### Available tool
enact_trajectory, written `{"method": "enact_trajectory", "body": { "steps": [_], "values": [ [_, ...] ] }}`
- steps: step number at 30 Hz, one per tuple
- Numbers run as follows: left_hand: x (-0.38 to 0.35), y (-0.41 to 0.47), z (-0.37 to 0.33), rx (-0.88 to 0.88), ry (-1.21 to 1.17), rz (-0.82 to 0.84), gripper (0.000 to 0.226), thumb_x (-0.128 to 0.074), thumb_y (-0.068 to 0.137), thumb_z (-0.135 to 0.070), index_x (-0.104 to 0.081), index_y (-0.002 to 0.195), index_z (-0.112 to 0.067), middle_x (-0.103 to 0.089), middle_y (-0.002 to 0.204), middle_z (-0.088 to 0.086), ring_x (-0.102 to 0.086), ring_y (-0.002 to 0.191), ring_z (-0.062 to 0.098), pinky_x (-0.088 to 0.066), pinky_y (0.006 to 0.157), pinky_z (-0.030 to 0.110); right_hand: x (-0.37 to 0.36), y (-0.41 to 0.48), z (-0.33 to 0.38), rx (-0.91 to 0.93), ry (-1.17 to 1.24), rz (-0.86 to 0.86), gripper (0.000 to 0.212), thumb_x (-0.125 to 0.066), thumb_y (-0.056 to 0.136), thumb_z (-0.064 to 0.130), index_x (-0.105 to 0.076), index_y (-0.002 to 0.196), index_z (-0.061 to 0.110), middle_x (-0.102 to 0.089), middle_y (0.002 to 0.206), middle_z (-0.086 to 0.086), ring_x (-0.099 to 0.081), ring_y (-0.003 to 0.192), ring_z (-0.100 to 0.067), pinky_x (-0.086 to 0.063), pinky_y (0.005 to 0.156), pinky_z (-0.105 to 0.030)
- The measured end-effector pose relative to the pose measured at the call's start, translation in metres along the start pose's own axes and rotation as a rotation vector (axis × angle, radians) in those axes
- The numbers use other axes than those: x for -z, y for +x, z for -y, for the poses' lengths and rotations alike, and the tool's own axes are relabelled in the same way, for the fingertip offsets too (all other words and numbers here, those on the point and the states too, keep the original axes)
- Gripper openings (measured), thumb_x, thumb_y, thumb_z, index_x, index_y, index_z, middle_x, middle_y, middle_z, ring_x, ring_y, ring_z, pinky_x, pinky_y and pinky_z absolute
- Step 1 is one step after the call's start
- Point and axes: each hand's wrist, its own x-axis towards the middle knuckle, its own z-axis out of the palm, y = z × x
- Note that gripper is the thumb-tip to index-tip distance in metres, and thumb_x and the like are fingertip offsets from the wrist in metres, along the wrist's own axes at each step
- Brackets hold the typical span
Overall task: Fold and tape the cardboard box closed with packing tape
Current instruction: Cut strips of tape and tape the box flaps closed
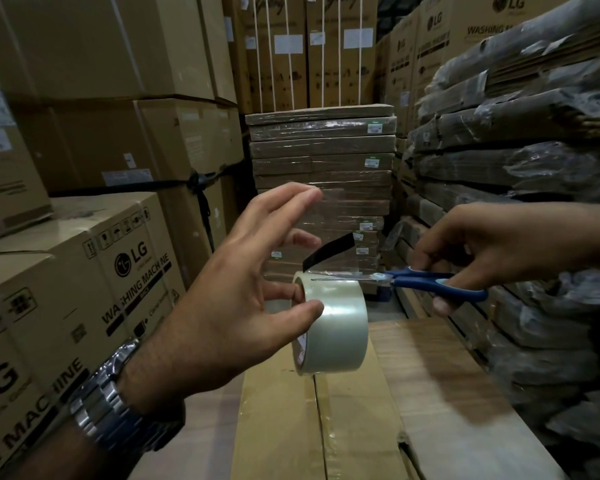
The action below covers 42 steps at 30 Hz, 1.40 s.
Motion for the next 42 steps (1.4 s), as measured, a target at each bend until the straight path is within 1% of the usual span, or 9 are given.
{"method": "enact_trajectory", "body": {
  "steps": [8,20,25,28,31,34,37,40,42],
  "values": [
    [-0.002,0.001,0.000,0.028,-0.045,-0.013,0.089,-0.074,0.071,-0.008,-0.034,0.148,-0.025,-0.030,0.146,-0.020,-0.050,0.122,0.012,-0.059,0.076,0.027,0.000,-0.001,0.002,0.036,-0.147,-0.078,0.024,-0.070,0.064,0.053,-0.072,0.082,0.037,-0.068,0.070,-0.002,-0.058,0.057,-0.006,-0.045,0.054,-0.016],
    [-0.004,-0.001,0.006,0.070,-0.054,-0.061,0.090,-0.072,0.069,-0.008,-0.033,0.148,-0.027,-0.028,0.146,-0.024,-0.049,0.123,0.005,-0.058,0.076,0.023,-0.001,-0.001,0.001,-0.033,-0.281,-0.111,0.033,-0.062,0.057,0.065,-0.071,0.078,0.042,-0.065,0.069,0.014,-0.058,0.061,0.000,-0.044,0.054,-0.013],
    [-0.010,-0.004,0.014,0.103,-0.066,-0.074,0.093,-0.077,0.074,0.000,-0.030,0.149,-0.029,-0.026,0.145,-0.029,-0.047,0.123,-0.001,-0.058,0.080,0.023,-0.004,-0.006,-0.019,-0.148,-0.268,-0.082,0.016,-0.071,0.071,0.051,-0.070,0.084,0.041,-0.065,0.071,0.024,-0.059,0.064,0.003,-0.045,0.055,-0.014],
    [-0.016,-0.009,0.022,0.116,-0.084,-0.071,0.091,-0.075,0.071,-0.009,-0.032,0.148,-0.030,-0.026,0.147,-0.027,-0.048,0.125,0.002,-0.058,0.079,0.025,-0.019,-0.014,-0.054,-0.277,-0.202,-0.088,0.012,-0.073,0.074,0.046,-0.070,0.082,0.039,-0.066,0.069,0.024,-0.060,0.061,0.003,-0.046,0.055,-0.017],
    [-0.028,-0.016,0.032,0.149,-0.092,-0.066,0.091,-0.079,0.072,-0.009,-0.033,0.147,-0.033,-0.026,0.148,-0.026,-0.049,0.125,0.003,-0.057,0.078,0.025,-0.072,-0.017,-0.119,-0.445,-0.151,-0.157,0.009,-0.075,0.079,0.039,-0.074,0.075,0.031,-0.065,0.057,0.010,-0.059,0.055,0.002,-0.044,0.051,-0.015],
    [-0.044,-0.024,0.039,0.174,-0.108,-0.065,0.089,-0.078,0.071,-0.009,-0.035,0.143,-0.038,-0.028,0.145,-0.028,-0.050,0.121,-0.001,-0.056,0.075,0.018,-0.169,-0.013,-0.193,-0.693,-0.163,-0.157,0.035,-0.066,0.086,0.040,-0.069,0.058,0.020,-0.060,0.047,0.010,-0.065,0.065,-0.004,-0.044,0.057,-0.014],
    [-0.063,-0.026,0.046,0.198,-0.151,-0.049,0.089,-0.079,0.070,-0.005,-0.037,0.140,-0.040,-0.030,0.144,-0.029,-0.051,0.121,-0.001,-0.057,0.075,0.019,-0.275,-0.008,-0.236,-0.874,-0.066,-0.145,0.049,-0.055,0.089,0.050,-0.051,0.057,0.013,-0.072,0.074,-0.003,-0.069,0.088,-0.017,-0.045,0.066,-0.025],
    [-0.078,-0.025,0.051,0.220,-0.160,-0.005,0.090,-0.078,0.073,0.005,-0.037,0.142,-0.037,-0.030,0.144,-0.026,-0.051,0.121,0.003,-0.058,0.075,0.023,-0.340,-0.003,-0.242,-0.934,-0.013,-0.060,0.047,-0.041,0.097,0.048,-0.028,0.062,0.019,-0.044,0.070,0.001,-0.062,0.105,-0.023,-0.037,0.067,-0.026],
    [-0.086,-0.023,0.052,0.216,-0.138,0.028,0.092,-0.078,0.073,0.005,-0.036,0.144,-0.035,-0.029,0.144,-0.025,-0.051,0.121,0.004,-0.058,0.075,0.024,-0.360,0.000,-0.242,-0.959,0.006,-0.025,0.042,-0.041,0.097,0.040,-0.026,0.063,0.021,-0.048,0.081,-0.003,-0.060,0.110,-0.023,-0.044,0.077,-0.029]
  ]
}}
